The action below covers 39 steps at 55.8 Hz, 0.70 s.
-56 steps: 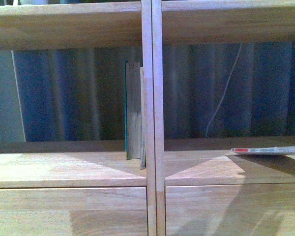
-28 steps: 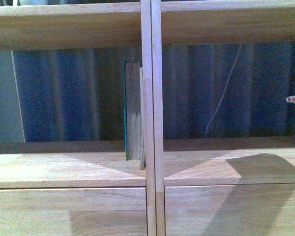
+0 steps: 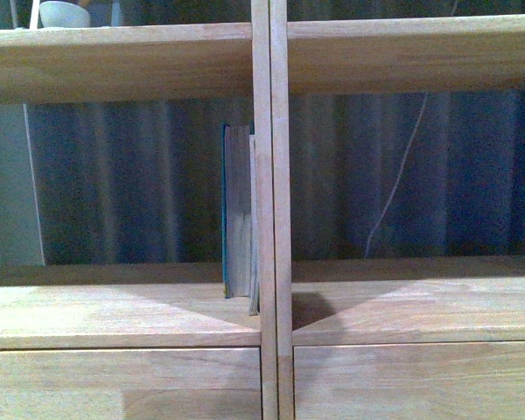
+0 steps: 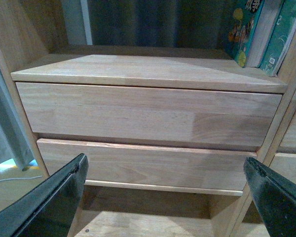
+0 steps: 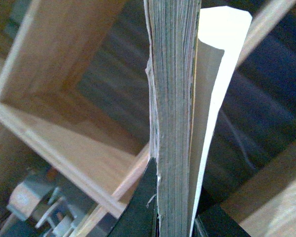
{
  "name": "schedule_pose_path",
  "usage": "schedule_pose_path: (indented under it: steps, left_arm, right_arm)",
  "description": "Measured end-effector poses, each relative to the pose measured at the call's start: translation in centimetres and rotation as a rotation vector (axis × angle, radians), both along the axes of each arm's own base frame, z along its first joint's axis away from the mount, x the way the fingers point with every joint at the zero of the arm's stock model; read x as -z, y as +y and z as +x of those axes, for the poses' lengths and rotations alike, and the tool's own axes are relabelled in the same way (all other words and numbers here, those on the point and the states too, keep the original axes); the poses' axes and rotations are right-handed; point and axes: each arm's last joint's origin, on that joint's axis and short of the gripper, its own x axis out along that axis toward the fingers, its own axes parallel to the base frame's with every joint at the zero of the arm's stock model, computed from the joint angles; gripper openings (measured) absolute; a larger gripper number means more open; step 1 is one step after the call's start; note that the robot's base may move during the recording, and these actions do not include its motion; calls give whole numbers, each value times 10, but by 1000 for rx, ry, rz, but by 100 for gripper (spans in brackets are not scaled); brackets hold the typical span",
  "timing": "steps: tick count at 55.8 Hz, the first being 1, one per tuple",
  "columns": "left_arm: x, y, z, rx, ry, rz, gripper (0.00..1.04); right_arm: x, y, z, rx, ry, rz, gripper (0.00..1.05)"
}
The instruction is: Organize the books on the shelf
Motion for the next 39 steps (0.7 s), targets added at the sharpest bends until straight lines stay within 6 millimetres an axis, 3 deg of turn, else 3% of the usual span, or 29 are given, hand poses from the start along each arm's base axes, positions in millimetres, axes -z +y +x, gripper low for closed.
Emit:
schedule_pose_path:
  steps: [8, 20, 26, 32, 39]
  left_arm:
    - [0, 0, 0, 0, 0, 0, 97]
    - [0, 0, 0, 0, 0, 0, 97]
    - [0, 0, 0, 0, 0, 0, 97]
    - [0, 0, 0, 10, 2, -3, 97]
    - [-8, 0, 14, 552, 211, -227, 97]
  right_arm:
    - [-3, 30, 17, -129, -29, -55, 7]
    - [9, 76, 59, -297, 37, -147, 7]
    - [15, 81, 68, -305, 62, -158, 7]
    - [8, 73, 65, -277, 35, -152, 7]
    - [5, 68, 62, -268, 20, -153, 7]
